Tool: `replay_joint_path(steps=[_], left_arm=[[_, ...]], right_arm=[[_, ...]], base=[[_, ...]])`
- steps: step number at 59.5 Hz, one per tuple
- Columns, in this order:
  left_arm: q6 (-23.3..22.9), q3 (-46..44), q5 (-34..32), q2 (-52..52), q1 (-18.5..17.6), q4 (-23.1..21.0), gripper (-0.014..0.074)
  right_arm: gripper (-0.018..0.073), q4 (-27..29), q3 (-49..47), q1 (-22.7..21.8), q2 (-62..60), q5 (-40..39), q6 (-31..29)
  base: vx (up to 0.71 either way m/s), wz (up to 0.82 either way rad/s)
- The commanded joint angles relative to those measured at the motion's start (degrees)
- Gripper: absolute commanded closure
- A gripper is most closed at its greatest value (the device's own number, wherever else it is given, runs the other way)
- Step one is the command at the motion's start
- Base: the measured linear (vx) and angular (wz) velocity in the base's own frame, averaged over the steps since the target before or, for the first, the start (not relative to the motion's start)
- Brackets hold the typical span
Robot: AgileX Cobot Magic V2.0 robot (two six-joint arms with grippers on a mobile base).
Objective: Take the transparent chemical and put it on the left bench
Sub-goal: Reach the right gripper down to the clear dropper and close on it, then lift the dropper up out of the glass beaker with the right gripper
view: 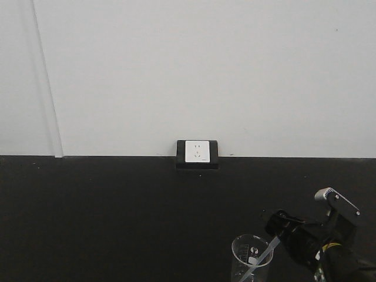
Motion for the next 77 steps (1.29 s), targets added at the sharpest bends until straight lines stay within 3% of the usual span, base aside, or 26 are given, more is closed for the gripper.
replay_joint_path(steps=[1,10,15,19,30,36,47,57,65,77], left_arm=[[-0.45,0.93,-4.49,-1.10,-0.10,-0.04,0.0600],[-0.45,0.93,-4.49,-1.10,-0.10,-0.04,0.0600],[-0.45,0.93,-4.49,-1.10,-0.10,-0.04,0.0600],[-0.45,0.93,-4.49,-1.10,-0.10,-0.04,0.0600],[-0.45,0.93,-4.49,-1.10,-0.10,-0.04,0.0600],[-0.45,0.93,-4.49,-1.10,-0.10,-0.04,0.0600],[-0.45,0.93,-4.49,-1.10,-0.10,-0.04,0.0600],[-0.45,0.93,-4.49,-1.10,-0.10,-0.04,0.0600],[-0.45,0.93,-4.49,-1.10,-0.10,-0.04,0.0600],[-0.45,0.93,-4.49,-1.10,-0.10,-0.04,0.0600]], right_arm=[[-0.0023,-2.70,-1.81,0.11,0.29,-7.30,2.76],[0.0001,-5.11,-1.81,0.11,3.61,-11.17,6.17],[0.0057,-6.03,-1.81,0.11,4.73,-12.16,7.52],[0.0127,-6.03,-1.81,0.11,5.27,-12.47,8.16],[0.0446,-6.03,-1.81,0.11,5.37,-14.30,6.97],[0.0573,-6.08,-1.81,0.11,5.37,-16.34,6.97],[0.0564,-6.32,-1.81,0.11,4.00,-21.68,2.56],[0.0564,-6.50,-1.81,0.11,-1.86,-19.38,-9.25],[0.0564,-7.89,-1.81,0.11,-9.75,-9.67,-20.21],[0.0562,-7.89,-1.81,0.11,-21.50,7.61,-28.34]], base=[[0.00,0.00],[0.00,0.00],[0.00,0.00],[0.00,0.00],[0.00,0.00],[0.00,0.00],[0.00,0.00],[0.00,0.00],[0.00,0.00],[0.00,0.00]])
